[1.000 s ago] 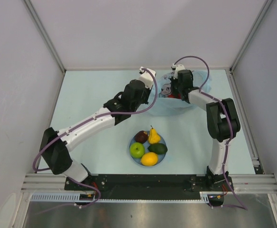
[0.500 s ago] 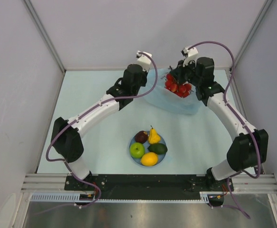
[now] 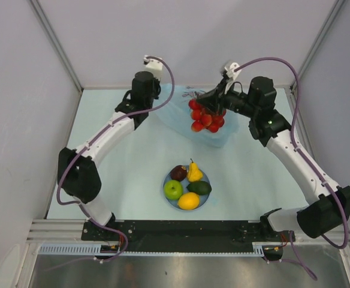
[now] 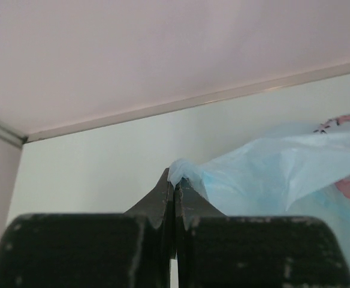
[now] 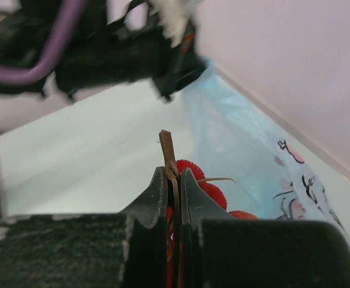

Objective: Take the fake fruits out of the plastic bag
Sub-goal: Move the plastic bag to the center of the board, then place the fake fruit on the plate.

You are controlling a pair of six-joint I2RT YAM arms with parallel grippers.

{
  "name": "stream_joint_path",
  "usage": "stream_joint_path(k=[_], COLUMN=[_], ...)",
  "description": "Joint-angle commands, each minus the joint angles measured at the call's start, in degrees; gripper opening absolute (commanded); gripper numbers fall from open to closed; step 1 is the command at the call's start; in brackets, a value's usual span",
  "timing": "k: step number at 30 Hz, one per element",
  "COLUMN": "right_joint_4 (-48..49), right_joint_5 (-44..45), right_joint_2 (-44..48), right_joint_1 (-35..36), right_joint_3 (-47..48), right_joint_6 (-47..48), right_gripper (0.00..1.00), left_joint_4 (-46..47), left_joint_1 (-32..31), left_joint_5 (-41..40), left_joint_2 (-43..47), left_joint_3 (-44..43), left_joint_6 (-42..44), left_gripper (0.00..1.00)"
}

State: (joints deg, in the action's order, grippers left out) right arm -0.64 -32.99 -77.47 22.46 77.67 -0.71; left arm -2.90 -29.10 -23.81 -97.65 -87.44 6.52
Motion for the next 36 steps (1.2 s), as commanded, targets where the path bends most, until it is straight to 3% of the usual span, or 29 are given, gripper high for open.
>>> stream_joint_path(k=[1, 8, 10, 11, 12, 13, 16, 21, 27, 36], right_joint_4=[-8.7, -23.5, -25.3, -26.2, -26.4, -26.7, -28.4, -27.9, -21.4, -15.4], right_joint_5=[-9.5, -3.8, -2.0, -2.2, -2.0, -2.1, -6.2, -14.5, -11.8, -8.8], right_joint_2=[3.3, 5.4, 5.5, 5.8, 6.0, 6.3, 7.9, 11.2, 15.5, 13.1], right_joint_1=[6.3, 16.5, 17.6, 17.7, 17.7, 17.5, 17.0, 16.7, 21.1, 23.4], right_joint_3=[0.5, 0.4, 0.2, 0.1, -0.1, -0.2, -2.1, -8.7, -15.8, -18.3], right_joint_6=[8.3, 18.9, 20.8, 21.4, 21.8, 22.2, 25.2, 24.7, 19.9, 19.4], right_gripper=[0.00, 0.00, 0.00, 0.00, 0.00, 0.00, 0.00, 0.00, 0.00, 0.00], left_joint_4=[1.6, 2.3, 1.4, 0.7, -0.1, -2.6, -8.2, -24.8, -29.1, -31.9], left_joint_1=[6.6, 10.0, 10.1, 10.0, 10.0, 10.1, 10.1, 10.2, 10.7, 19.7], left_joint_5=[-0.9, 0.8, 2.0, 4.5, 6.4, 8.4, 13.6, 12.0, 10.7, 14.5], left_joint_2=[6.9, 16.0, 19.3, 20.6, 22.7, 24.1, 29.2, 31.5, 39.5, 48.2], left_joint_3=[1.7, 11.4, 14.7, 15.4, 15.9, 15.5, 14.3, 5.2, 9.4, 16.0], left_joint_6=[2.0, 2.5, 1.9, 2.6, 3.7, 5.3, 11.6, 20.8, 22.2, 20.1], left_gripper=[0.00, 0.00, 0.10, 0.31, 0.88, 0.99, 1.00, 1.00, 1.00, 1.00])
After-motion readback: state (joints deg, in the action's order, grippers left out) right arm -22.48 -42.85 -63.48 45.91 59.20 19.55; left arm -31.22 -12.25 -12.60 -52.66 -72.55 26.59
